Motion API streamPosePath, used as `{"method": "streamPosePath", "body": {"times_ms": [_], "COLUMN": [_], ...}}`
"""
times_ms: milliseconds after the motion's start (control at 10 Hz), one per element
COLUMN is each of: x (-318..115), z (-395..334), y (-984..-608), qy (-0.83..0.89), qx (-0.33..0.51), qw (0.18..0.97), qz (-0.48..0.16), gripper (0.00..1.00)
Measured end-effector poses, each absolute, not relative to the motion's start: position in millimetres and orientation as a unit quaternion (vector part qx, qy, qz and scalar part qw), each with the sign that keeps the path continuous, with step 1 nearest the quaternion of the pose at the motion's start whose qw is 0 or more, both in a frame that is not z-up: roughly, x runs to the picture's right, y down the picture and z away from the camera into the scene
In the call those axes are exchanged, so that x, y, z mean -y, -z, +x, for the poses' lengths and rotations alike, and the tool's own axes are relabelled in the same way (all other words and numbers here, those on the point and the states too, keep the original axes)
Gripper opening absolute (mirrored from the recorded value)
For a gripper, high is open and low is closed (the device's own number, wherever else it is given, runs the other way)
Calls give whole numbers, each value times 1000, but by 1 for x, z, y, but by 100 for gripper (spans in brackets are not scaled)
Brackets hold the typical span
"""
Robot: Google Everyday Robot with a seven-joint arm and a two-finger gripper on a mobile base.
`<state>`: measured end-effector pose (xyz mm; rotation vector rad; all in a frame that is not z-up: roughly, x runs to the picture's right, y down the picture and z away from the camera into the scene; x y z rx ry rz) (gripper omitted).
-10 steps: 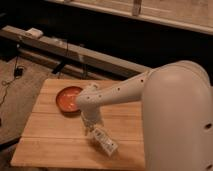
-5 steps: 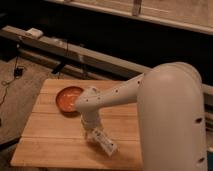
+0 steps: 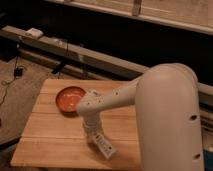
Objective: Place the bottle in the ceramic bowl
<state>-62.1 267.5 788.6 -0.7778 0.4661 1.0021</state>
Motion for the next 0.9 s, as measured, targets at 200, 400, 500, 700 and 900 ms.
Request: {"method": "streamPosePath", "body": {"times_ms": [200,400,500,700,900], "x": [-258,-236,-224,-203,-174], "z": [-57,-53,-51,-54,-63], "y": [-782,-768,-762,-762,-774], "qy": [-471,-478,-480,-474,-463], "qx": [-218,-217,-215,-213,-213], "qw": [779,780,782,791,802], "qz": [-353,-340,-334,-323,-312], "gripper": [25,5,0,0,0]}}
